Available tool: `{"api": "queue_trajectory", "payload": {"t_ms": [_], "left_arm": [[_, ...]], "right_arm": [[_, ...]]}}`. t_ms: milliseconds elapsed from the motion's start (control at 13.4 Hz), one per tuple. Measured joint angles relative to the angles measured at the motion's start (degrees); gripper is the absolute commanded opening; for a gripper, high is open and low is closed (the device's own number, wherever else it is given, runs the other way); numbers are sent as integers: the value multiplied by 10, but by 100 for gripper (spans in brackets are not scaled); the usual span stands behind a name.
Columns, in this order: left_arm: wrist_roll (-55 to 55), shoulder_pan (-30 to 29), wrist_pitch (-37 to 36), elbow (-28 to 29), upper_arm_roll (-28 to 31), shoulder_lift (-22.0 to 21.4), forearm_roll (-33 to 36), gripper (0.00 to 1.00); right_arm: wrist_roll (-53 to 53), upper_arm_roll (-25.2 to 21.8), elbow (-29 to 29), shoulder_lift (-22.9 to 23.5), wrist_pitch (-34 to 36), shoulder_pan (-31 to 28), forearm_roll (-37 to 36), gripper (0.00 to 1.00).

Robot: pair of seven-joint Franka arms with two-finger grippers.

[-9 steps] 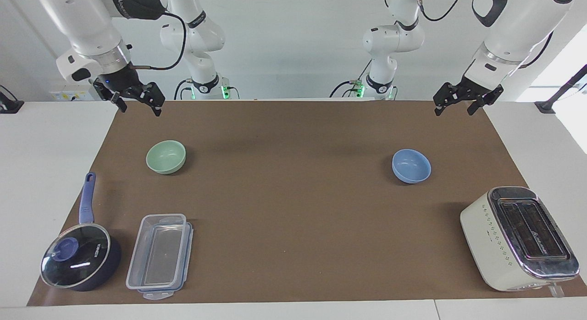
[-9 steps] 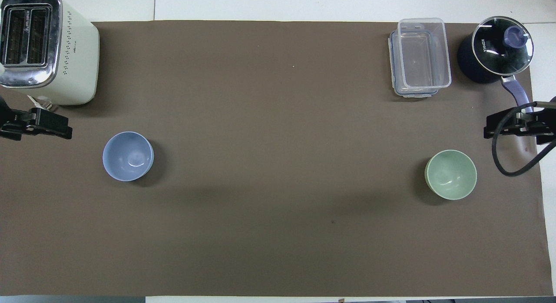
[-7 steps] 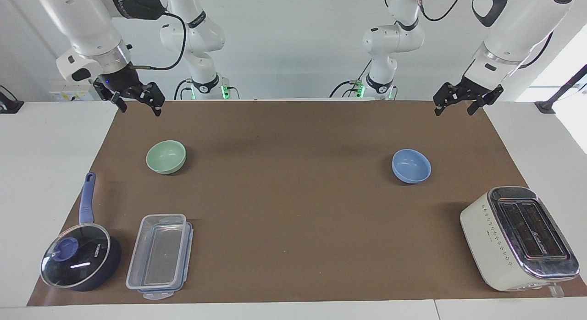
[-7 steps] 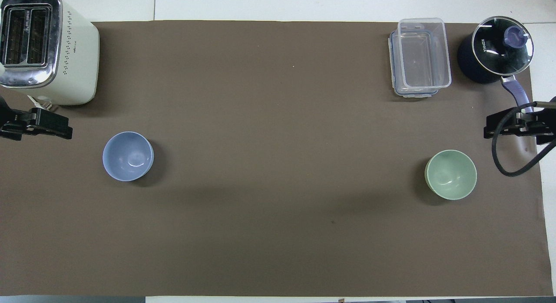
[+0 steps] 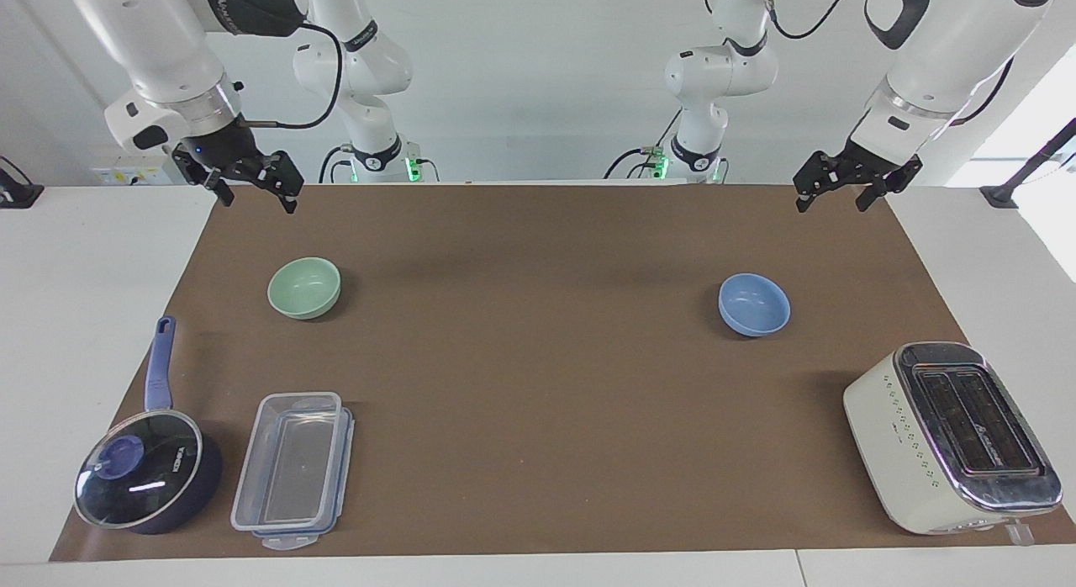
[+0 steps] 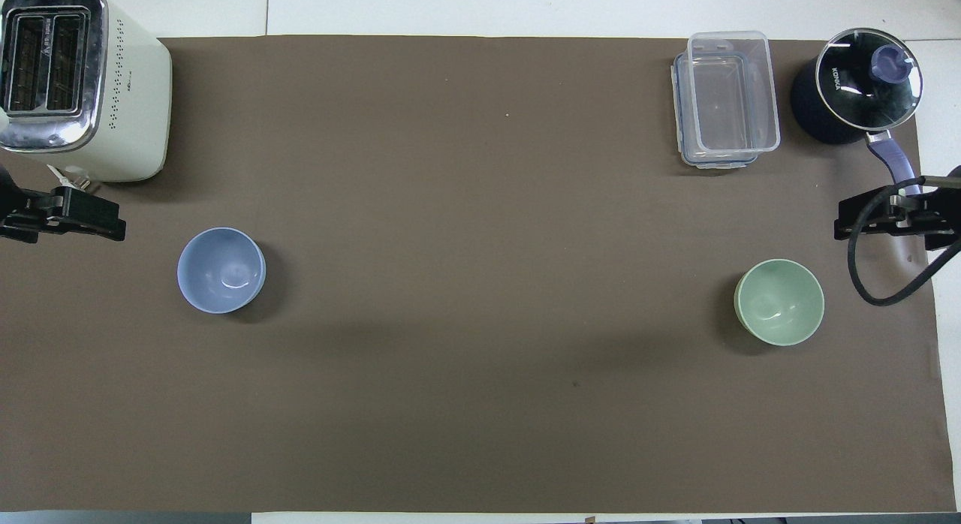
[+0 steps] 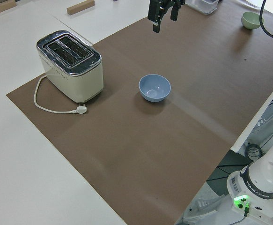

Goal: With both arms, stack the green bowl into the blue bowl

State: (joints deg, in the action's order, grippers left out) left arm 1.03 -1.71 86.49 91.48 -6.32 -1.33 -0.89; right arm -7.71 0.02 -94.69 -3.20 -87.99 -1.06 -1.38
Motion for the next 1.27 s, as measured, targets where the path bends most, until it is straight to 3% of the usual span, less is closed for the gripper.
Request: {"api": "queue_trajectory", "payload": {"t_ms": [298, 447, 894, 1043, 1267], "left_arm": [[0, 0, 0, 3, 0, 0, 0, 100], [0, -1, 15, 23, 0, -5, 0, 100], [-40, -15, 258, 308, 6, -55, 0, 100], [-76, -28, 318, 353, 8, -42, 0, 98], [-93, -35, 366, 363, 8, -4, 0, 93]], "right_arm": [[0, -1, -26, -4, -22, -1, 0, 100], [2, -5, -74, -18, -67, -6, 0, 100], [115, -9, -284, -90, -243, -88, 0, 100], [137, -10, -345, -87, -323, -109, 0, 100], [161, -10, -409, -48, -436, -121, 0, 98]]}}
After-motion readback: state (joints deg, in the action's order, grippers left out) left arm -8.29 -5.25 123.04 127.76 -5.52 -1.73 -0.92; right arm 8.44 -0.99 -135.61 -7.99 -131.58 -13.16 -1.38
